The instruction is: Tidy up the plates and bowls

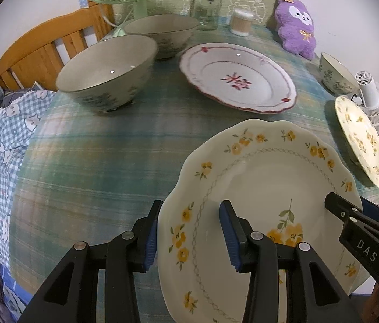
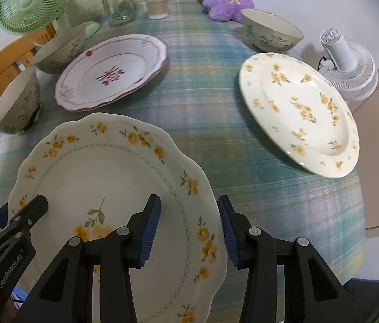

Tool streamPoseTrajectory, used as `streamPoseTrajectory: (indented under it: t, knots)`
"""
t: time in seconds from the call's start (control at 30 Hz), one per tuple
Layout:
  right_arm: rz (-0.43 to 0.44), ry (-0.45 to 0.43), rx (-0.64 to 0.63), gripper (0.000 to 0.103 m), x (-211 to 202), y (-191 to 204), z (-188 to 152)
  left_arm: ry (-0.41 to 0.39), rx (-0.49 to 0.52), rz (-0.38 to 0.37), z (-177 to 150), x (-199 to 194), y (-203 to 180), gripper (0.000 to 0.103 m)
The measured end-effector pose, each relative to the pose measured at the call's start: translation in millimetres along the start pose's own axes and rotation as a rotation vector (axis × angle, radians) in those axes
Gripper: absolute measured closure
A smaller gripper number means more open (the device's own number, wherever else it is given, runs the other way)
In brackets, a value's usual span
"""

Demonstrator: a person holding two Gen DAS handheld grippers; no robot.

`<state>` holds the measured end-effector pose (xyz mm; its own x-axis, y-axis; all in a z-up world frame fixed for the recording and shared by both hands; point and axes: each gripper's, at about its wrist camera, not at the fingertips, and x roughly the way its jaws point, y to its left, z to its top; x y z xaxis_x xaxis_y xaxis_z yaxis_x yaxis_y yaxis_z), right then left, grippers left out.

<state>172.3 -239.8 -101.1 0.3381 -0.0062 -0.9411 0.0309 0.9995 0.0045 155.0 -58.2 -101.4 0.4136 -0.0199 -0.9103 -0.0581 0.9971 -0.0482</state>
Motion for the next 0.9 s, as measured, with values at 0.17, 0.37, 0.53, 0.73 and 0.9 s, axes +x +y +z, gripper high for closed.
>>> streamPoseTrajectory:
  t: [0.17,0.37,0.53,0.73,0.9]
  knots:
    - [0.001,0.011,0.002,0.056,4.9,-14.4,2.6,0.012,0.002,0.003,2.6,7.2,-15.9,0.06]
    - [0.019,0.027,0.015,0.056,12.5,-26.9,2.6,0.035,0.008,0.012,3.0,18.0,-31.2,0.06]
    - [0.038,0.023,-0.008,0.056,13.6,-26.8,1.4,0.046,-0.008,0.026,1.3,21.3,-35.3,0.055]
    - [0.098,0.01,-0.043,0.054,12.1,-29.6,0.8,0.056,-0.016,0.069,-2.0,23.5,-46.3,0.046]
    - [0.145,-0.032,-0.075,0.033,3.8,-36.9,5.9,0.031,-0.044,0.094,-3.7,15.1,-52.8,0.031]
